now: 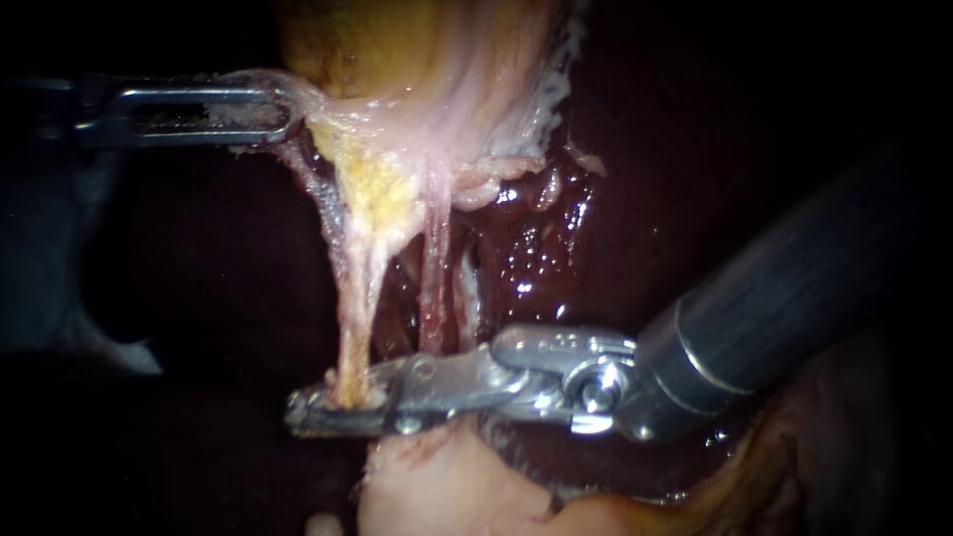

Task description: Clipping second clip left tube

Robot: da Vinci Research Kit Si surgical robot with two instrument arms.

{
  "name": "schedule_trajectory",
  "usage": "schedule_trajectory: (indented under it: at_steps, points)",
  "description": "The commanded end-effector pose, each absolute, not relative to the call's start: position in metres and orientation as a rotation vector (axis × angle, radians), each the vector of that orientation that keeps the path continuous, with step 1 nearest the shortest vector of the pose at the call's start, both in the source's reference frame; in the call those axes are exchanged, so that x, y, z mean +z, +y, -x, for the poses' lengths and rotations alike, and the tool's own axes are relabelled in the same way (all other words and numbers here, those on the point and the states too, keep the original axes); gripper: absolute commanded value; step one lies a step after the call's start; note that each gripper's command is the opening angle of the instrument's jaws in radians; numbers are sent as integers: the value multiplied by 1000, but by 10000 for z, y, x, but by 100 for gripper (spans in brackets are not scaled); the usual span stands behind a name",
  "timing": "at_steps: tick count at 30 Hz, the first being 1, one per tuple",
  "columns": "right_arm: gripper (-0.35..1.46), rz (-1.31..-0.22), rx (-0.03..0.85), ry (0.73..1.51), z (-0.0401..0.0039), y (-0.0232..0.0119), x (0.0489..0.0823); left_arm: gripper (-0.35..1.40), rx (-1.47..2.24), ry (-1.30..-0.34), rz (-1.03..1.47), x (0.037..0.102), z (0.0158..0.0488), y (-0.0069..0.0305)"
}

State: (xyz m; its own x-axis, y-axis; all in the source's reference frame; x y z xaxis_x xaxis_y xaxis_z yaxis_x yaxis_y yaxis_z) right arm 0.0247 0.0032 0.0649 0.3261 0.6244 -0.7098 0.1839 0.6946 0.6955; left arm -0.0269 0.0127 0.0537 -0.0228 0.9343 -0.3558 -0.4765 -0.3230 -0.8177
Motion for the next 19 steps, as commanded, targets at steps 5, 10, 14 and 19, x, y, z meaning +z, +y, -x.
schedule_trajectory:
  at_steps: [5,10,14,19]
  points:
    - [-35,-797,324,1210,-246,41,648,-35,1603,-595,1101,537,269,127]
    - [-35,-808,314,1212,-246,42,648,-35,1603,-595,1101,537,269,127]
    - [-35,-818,297,1215,-246,42,649,-35,1603,-595,1101,537,269,127]
    - [-35,-821,291,1216,-247,42,649,-35,1603,-595,1101,537,269,128]
